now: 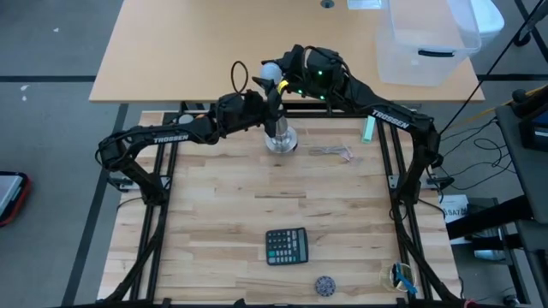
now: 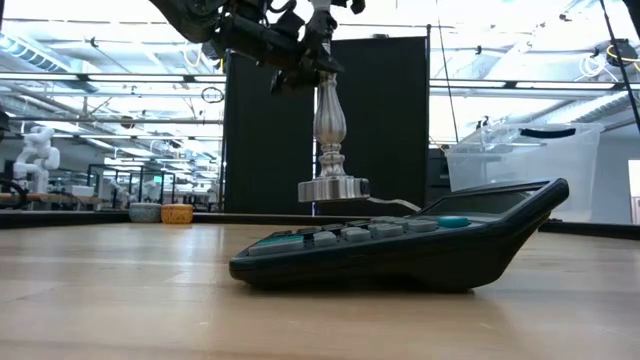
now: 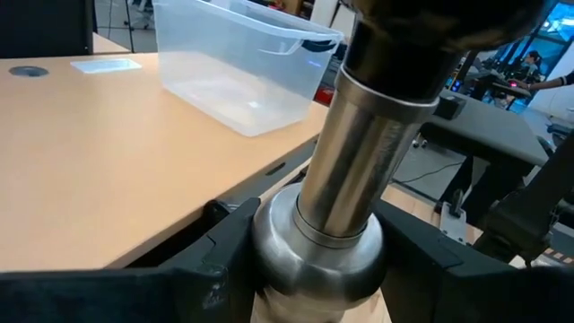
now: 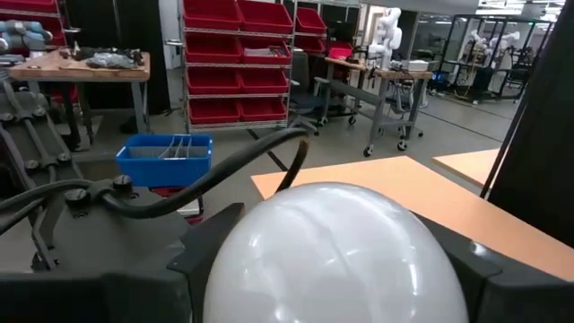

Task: Screw lightbulb
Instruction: Remove the light bulb from the lamp

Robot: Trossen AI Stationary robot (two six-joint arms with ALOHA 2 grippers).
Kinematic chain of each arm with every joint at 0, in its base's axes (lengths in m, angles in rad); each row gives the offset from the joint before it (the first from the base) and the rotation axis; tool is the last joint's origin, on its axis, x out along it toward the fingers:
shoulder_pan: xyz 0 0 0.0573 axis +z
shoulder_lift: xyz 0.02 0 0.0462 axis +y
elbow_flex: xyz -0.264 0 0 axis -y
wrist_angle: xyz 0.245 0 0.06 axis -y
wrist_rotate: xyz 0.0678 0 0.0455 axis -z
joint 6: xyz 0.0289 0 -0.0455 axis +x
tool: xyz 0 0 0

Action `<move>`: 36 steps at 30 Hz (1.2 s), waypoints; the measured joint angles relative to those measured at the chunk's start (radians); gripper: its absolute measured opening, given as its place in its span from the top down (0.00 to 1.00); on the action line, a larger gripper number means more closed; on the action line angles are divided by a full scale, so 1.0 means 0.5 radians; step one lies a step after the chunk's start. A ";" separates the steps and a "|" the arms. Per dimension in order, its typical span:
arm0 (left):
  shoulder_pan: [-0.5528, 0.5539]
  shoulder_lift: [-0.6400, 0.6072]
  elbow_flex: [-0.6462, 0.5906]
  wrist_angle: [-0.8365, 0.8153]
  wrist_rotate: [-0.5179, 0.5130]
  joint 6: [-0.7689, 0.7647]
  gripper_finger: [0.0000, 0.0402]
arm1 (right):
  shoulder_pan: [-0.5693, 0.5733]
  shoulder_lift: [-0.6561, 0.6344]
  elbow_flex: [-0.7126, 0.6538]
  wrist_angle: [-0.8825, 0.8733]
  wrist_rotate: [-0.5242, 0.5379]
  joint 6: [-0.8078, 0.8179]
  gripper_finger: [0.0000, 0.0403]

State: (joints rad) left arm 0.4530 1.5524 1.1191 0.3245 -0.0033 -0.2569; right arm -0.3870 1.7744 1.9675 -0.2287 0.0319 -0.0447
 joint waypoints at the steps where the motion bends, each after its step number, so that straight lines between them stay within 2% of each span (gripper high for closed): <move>1: 0.002 0.000 0.000 0.002 0.015 0.000 0.57 | 0.000 0.000 0.000 0.000 -0.003 -0.002 0.39; 5: 0.014 0.000 0.000 -0.001 0.140 0.003 0.57 | -0.002 -0.017 0.000 -0.047 -0.041 -0.047 0.39; 8: 0.014 0.000 0.000 0.012 0.287 0.041 0.57 | -0.011 -0.052 0.000 -0.106 -0.173 -0.082 0.39; 14: 0.014 -0.001 0.000 0.019 0.729 0.174 0.57 | -0.052 -0.125 0.000 -0.267 -0.688 -0.189 0.39; 21: 0.013 -0.001 0.000 -0.008 1.213 0.253 0.57 | -0.127 -0.132 0.000 -0.356 -1.405 -0.208 0.38; 27: 0.007 0.000 0.000 -0.006 1.517 0.267 0.57 | -0.127 -0.115 0.001 -0.337 -1.762 -0.217 0.38; 32: 0.002 0.000 0.000 -0.008 1.623 0.264 0.57 | -0.126 -0.096 0.002 -0.296 -1.876 -0.119 0.37; 36: 0.004 0.000 0.000 -0.004 1.585 0.266 0.57 | -0.091 -0.098 0.002 -0.285 -1.665 -0.047 0.31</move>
State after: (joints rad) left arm 0.4549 1.5524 1.1191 0.3224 0.7892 -0.1241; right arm -0.4323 1.7254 1.9682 -0.3712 -0.8008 -0.0681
